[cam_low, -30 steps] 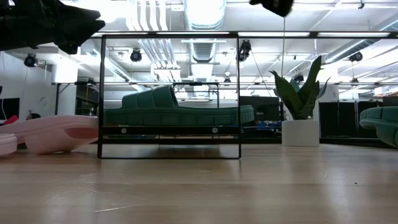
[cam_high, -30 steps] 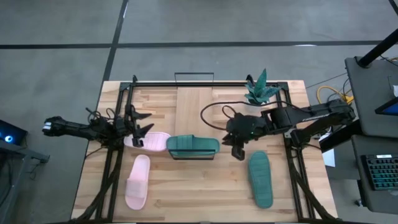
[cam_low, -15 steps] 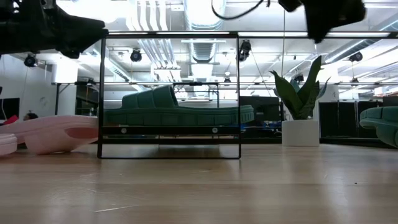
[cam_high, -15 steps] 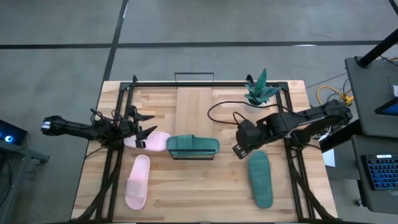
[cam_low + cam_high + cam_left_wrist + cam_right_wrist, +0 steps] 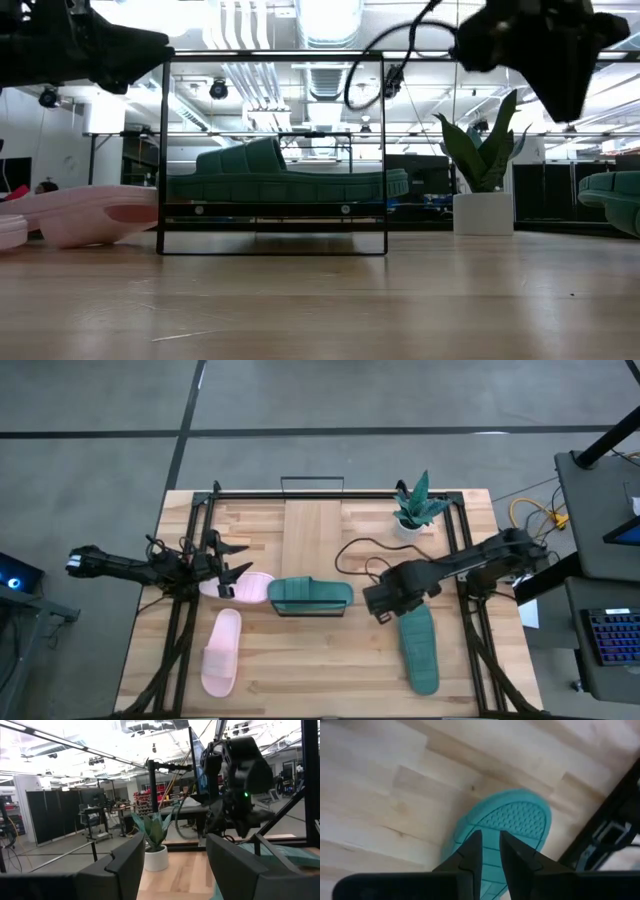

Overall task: Pick and place slides into the shelf
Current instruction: Put the green slipper on the shelf

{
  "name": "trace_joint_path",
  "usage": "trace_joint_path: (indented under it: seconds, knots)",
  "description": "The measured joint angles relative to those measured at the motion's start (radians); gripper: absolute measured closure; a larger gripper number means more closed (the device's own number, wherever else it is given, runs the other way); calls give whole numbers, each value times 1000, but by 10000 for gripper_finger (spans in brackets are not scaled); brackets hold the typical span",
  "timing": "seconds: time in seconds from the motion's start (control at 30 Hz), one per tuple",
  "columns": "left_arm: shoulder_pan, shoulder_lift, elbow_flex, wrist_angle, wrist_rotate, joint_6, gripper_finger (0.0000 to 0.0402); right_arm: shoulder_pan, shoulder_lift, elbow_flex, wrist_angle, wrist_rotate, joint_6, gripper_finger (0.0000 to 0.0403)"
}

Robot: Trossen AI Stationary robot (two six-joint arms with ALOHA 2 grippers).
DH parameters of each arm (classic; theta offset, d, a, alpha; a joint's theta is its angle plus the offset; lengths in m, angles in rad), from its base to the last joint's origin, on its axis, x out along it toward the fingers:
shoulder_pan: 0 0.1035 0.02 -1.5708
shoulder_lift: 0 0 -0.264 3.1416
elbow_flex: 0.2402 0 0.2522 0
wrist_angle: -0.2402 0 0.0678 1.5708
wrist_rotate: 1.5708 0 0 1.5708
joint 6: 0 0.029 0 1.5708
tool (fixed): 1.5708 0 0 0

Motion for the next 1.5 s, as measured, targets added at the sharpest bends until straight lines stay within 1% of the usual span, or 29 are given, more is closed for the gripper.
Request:
trace_joint_path:
  seconds: [0.1,0.23,0.33,0.47,0.67,0.8,0.9,1.1,1.27,1.37,1.5]
  knots:
    - [0,0,0,0,0,0,205,0,68,20,-41,-10,-18,349]
    - [0,0,0,-1,0,2,205,-1,166,66,-155,33,-26,351]
    - [0,-1,0,-1,0,8,205,-2,203,83,-129,45,-71,344]
    - [0,0,0,-2,0,9,205,-12,241,121,-64,31,-121,315]
    - [0,1,0,-4,-28,9,205,-29,297,193,-122,11,-151,260]
    - [0,4,0,-5,-46,9,205,-27,341,223,-153,-60,-151,243]
    - [0,6,0,-7,-50,9,205,-26,366,233,-148,-75,-139,241]
    - [0,7,0,-10,-61,9,205,-29,405,237,-155,-52,-113,241]
    - [0,8,0,-10,-68,9,205,-27,420,236,-154,-41,-152,244]
    - [0,8,0,-10,-69,8,205,-27,406,237,-154,-37,-159,250]
    - [0,8,0,-10,-69,8,205,-26,342,237,-155,-27,-160,265]
